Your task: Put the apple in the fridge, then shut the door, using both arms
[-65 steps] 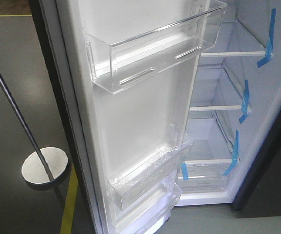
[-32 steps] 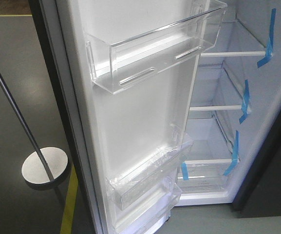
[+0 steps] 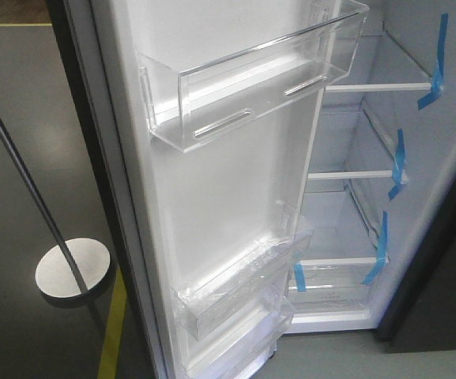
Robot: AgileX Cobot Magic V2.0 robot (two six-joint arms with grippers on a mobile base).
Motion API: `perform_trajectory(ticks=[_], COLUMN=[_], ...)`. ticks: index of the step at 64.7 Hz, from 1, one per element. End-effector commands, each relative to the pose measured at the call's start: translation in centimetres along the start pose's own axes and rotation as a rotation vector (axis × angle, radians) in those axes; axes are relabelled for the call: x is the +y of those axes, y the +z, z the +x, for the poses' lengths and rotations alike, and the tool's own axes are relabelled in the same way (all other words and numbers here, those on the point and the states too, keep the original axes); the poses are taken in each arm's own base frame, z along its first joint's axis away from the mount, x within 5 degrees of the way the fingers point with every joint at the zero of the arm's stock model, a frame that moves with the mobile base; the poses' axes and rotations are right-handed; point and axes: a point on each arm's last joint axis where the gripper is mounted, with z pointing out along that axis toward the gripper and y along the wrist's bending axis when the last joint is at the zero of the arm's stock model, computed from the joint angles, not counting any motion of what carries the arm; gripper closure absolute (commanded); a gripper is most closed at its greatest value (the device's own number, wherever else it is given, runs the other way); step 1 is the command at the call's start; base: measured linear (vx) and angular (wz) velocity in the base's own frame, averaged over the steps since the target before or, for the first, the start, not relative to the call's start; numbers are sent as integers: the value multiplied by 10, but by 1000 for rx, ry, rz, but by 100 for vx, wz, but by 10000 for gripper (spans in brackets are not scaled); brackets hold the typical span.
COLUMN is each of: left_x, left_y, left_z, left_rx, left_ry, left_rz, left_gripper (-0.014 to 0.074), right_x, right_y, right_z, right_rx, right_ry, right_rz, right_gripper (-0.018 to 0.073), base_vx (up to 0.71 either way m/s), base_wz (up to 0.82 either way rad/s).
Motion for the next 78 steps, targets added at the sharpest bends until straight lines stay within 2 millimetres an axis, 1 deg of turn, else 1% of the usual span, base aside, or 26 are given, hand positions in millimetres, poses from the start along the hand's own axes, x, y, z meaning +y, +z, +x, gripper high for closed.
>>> perform_trajectory(ticks=[1, 58, 73, 78], left_x=[0, 0, 0, 0], left_y=[-3, -3, -3, -3], left_z=[-13, -13, -13, -13], left_rx=[-106, -106, -106, -106], left_ry=[-12, -12, -12, -12], left_rz=[1, 1, 1, 1], left_gripper=[603, 603, 603, 603], right_x=[3, 3, 4, 5], right_y=[-16, -16, -16, -16], right_z=[-19, -19, -20, -23], right_rx=[-139, -139, -153, -184], right_ry=[-9, -9, -1, 11], right_rz=[-4, -4, -9, -31], right_gripper=[500, 500, 500, 500], base_vx=[0, 0, 0, 0], base_wz=[0, 0, 0, 0])
